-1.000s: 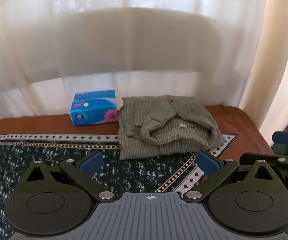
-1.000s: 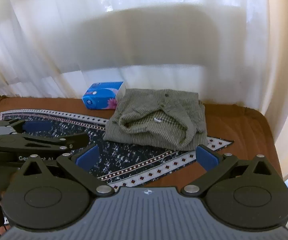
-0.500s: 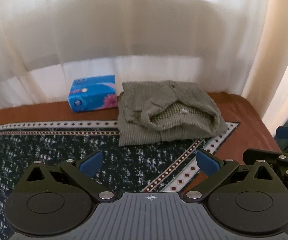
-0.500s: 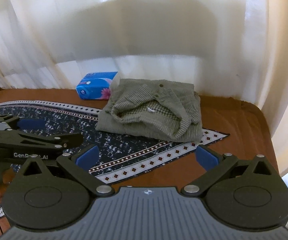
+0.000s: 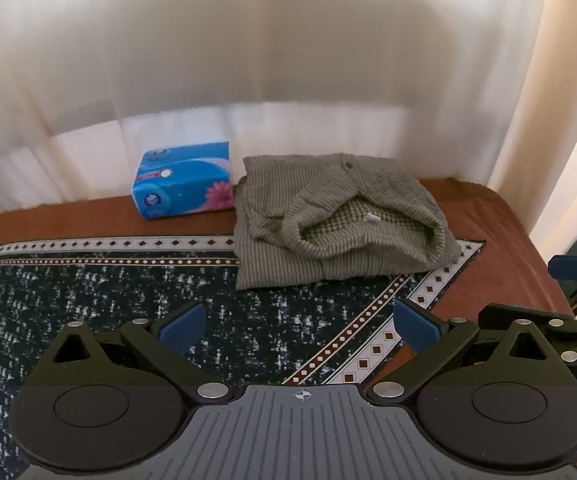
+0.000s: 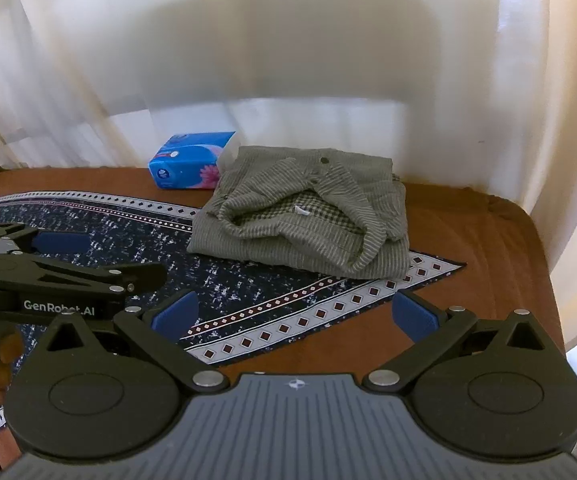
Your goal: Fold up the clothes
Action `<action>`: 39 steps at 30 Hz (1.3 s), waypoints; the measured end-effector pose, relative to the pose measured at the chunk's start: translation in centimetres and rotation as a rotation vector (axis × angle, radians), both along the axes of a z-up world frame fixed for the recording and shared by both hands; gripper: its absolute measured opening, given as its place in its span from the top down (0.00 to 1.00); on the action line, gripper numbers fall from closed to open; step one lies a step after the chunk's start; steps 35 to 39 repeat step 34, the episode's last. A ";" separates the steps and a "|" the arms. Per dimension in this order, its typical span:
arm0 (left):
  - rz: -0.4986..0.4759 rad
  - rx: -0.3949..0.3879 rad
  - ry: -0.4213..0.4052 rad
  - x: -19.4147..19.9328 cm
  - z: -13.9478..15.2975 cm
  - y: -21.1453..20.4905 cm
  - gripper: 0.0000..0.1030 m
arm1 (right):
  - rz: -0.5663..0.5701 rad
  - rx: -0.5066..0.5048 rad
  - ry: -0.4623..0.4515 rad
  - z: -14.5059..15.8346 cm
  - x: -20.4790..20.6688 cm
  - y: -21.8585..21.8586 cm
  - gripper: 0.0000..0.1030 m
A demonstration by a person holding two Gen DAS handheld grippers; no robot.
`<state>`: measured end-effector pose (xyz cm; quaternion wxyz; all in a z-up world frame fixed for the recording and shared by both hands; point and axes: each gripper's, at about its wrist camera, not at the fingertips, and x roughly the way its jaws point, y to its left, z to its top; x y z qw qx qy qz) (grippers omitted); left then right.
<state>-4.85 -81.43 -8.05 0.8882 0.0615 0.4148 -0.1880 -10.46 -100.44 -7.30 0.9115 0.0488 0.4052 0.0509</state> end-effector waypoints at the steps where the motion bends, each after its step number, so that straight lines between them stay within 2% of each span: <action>1: -0.001 0.001 0.001 0.1 0.0 0.0 0.00 | 0.001 -0.001 0.001 0.0 0.0 0.0 0.00; 14: -0.011 -0.001 -0.016 0.2 -0.1 0.0 0.00 | 0.003 -0.001 0.009 -0.3 0.6 0.0 0.00; 39: -0.022 -0.005 0.007 -0.1 -0.3 -0.2 0.00 | -0.002 0.004 0.019 -0.6 0.6 -0.2 0.00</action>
